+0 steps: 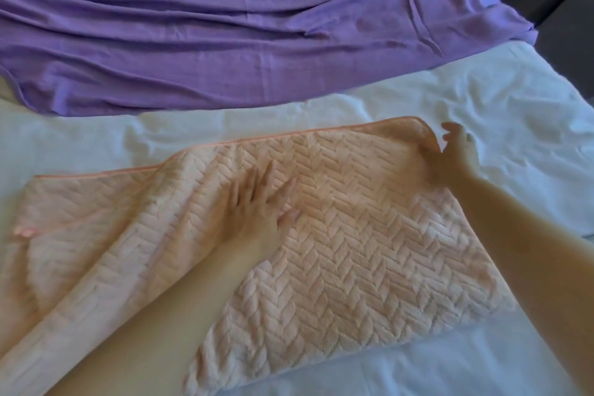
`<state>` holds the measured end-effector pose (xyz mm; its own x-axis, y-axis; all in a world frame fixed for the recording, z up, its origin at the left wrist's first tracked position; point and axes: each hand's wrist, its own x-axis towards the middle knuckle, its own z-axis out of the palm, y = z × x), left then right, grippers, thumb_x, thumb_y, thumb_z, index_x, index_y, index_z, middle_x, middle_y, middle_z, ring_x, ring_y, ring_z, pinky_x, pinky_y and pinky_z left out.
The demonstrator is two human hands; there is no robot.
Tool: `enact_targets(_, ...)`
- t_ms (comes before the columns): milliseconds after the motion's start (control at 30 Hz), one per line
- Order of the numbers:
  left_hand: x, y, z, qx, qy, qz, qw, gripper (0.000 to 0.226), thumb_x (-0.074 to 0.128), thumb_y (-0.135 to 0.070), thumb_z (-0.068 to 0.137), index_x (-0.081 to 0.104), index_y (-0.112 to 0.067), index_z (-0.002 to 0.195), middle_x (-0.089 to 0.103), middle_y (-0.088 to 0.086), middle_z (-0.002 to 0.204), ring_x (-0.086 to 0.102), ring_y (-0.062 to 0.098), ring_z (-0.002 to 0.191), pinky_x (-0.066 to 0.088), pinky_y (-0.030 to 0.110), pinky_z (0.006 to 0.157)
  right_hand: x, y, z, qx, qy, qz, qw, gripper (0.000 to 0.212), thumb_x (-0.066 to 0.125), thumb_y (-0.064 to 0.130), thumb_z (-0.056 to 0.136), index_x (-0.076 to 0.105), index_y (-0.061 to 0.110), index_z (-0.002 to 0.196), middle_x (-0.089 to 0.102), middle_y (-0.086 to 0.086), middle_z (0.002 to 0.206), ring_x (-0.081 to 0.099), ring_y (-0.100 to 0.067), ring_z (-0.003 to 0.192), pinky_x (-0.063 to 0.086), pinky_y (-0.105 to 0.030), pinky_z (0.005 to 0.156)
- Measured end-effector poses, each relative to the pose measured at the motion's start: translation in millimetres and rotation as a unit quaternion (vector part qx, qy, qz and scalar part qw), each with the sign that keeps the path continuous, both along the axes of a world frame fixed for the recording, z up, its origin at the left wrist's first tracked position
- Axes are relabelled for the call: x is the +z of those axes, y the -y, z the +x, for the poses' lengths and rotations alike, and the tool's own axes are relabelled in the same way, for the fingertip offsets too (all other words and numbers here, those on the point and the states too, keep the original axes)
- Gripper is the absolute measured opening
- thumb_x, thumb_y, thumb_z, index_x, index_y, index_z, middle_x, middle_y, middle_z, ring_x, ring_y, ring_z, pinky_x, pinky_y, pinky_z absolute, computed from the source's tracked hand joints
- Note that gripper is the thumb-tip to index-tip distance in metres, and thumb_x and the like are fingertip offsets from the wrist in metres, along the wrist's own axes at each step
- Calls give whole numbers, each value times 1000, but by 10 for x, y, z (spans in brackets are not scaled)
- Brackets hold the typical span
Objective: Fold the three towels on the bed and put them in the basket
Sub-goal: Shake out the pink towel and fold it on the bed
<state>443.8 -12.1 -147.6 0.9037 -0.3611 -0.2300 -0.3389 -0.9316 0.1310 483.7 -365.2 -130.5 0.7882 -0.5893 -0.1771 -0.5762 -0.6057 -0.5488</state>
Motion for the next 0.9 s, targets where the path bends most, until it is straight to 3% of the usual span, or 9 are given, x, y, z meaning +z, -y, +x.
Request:
enact_targets(67, 63, 33, -147, -10, 6, -25, 1000, 62, 5, -69, 88, -9, -49, 145, -34, -13, 150, -19, 16, 145, -18, 41, 113, -55, 39, -267, -5, -19, 15, 1000, 56, 61, 40, 87, 41, 18, 134, 43, -11, 135, 53, -30, 113, 44, -36, 86)
enact_targets(200, 128, 152, -589, -64, -18, -47, 997, 62, -1, -73, 84, -19, -51, 139, -38, -15, 150, -31, 15, 140, -33, 35, 106, -98, 97, -1063, -61, -21, 27, 998, 58, 61, 55, 80, 45, 20, 124, 51, -6, 120, 56, -25, 98, 44, -33, 76)
enact_targets(300, 86, 258, -833, -74, -31, -40, 996, 65, -7, -77, 81, -22, -53, 140, -38, -14, 150, -34, 17, 140, -26, 45, 111, -47, 116, -1640, -70, -88, 0, 994, 54, 57, 66, 76, 46, 24, 109, 56, 5, 92, 56, -17, 76, 43, -32, 63)
enact_targets(400, 28, 338, -959, -62, -18, -20, 998, 67, -8, -77, 80, -24, -52, 140, -35, -10, 152, -29, 22, 142, -14, 51, 115, 5, 59, -2014, -39, -138, -23, 989, 41, 50, 59, 84, 51, 19, 83, 58, 2, 71, 53, -18, 61, 38, -31, 55)
enact_targets(467, 14, 393, -981, -48, -17, -11, 999, 65, -10, -77, 80, -28, -52, 137, -34, -10, 152, -26, 23, 143, -13, 52, 115, 51, 70, -2131, -11, -120, -59, 991, 39, 46, 52, 90, 50, 17, 75, 56, -2, 66, 52, -28, 63, 38, -35, 58)
enact_targets(600, 44, 387, -994, -62, -29, 15, 998, 64, -6, -73, 83, -29, -51, 138, -29, -11, 154, -22, 20, 145, -11, 50, 116, 135, 192, -2161, 22, -137, -139, 981, 41, 34, 51, 95, 47, 15, 82, 56, -6, 78, 52, -30, 70, 39, -38, 62)
enact_targets(733, 255, 23, -1112, -32, -15, 13, 999, 64, 18, -65, 90, 6, -43, 149, -12, -11, 158, -10, 15, 147, -8, 43, 116, 191, 23, -2088, 26, -150, -201, 968, 34, 42, 42, 95, 51, 11, 107, 53, -17, 112, 51, -38, 101, 41, -45, 82)
enact_targets(800, 426, -352, -1227, 39, 33, -8, 999, 63, 32, -60, 86, 35, -36, 145, 20, -5, 159, 19, 21, 146, 8, 46, 116, 259, -218, -2040, 51, -97, -226, 968, 37, 47, 38, 92, 46, 18, 124, 45, -12, 129, 41, -35, 116, 35, -47, 95)
enact_targets(900, 545, -1041, -1457, 109, 122, -19, 986, 59, 42, -52, 81, 61, -19, 126, 57, 5, 135, 50, 29, 125, 29, 52, 105, 310, -829, -1996, 172, -36, -164, 971, 51, 47, 45, 92, 38, 24, 137, 36, -1, 146, 32, -29, 133, 31, -46, 107)
